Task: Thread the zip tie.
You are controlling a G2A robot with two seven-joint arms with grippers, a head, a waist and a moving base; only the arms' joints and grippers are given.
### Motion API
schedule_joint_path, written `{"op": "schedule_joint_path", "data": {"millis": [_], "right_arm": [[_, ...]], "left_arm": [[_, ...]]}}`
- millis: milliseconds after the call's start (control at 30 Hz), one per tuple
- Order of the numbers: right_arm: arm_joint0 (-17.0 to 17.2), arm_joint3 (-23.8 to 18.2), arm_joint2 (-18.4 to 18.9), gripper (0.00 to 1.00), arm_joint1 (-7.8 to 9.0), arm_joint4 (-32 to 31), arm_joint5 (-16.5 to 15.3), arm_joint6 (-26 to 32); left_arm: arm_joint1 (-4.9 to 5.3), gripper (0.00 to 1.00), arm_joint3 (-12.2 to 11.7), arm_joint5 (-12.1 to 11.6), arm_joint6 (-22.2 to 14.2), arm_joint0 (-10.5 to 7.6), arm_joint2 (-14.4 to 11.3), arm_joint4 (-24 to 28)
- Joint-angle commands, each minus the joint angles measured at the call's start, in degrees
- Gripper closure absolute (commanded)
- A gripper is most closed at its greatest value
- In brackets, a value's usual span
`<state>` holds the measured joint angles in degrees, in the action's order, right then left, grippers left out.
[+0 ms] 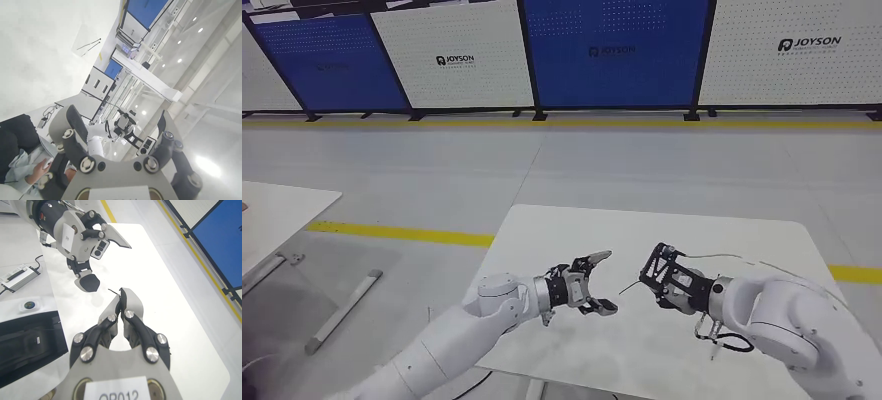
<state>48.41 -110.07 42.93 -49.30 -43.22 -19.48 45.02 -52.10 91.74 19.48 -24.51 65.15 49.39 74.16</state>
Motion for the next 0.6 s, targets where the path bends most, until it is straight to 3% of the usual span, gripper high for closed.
{"op": "schedule_joint_path", "data": {"millis": [0,200,267,333,400,467,567], "right_arm": [[0.04,-0.02,0.04,1.0,0.0,-0.02,0.0,0.03],[0.04,-0.02,0.04,1.0,0.0,-0.02,0.0,0.03],[0.04,-0.02,0.04,1.0,0.0,-0.02,0.0,0.03],[0.04,-0.02,0.04,1.0,0.0,-0.02,0.0,0.03],[0.04,-0.02,0.04,1.0,0.0,-0.02,0.0,0.03],[0.04,-0.02,0.04,1.0,0.0,-0.02,0.0,0.03],[0.04,-0.02,0.04,1.0,0.0,-0.02,0.0,0.03]], "left_arm": [[-0.02,0.0,0.1,0.0,0.01,0.4,0.32,-0.35],[-0.17,0.0,0.79,-0.52,1.51,0.53,0.33,-0.81],[-0.44,0.0,1.28,0.0,-0.17,0.41,-0.76,3.0],[-0.52,0.0,0.24,0.0,-1.85,-0.97,-2.35,7.67],[-0.66,0.0,-0.74,0.0,1.18,-3.35,-3.67,9.63],[-1.03,0.0,-1.0,0.0,7.24,-4.93,-4.08,10.24],[-1.1,0.0,-0.87,-0.08,8.06,-5.12,-4.11,10.09]]}}
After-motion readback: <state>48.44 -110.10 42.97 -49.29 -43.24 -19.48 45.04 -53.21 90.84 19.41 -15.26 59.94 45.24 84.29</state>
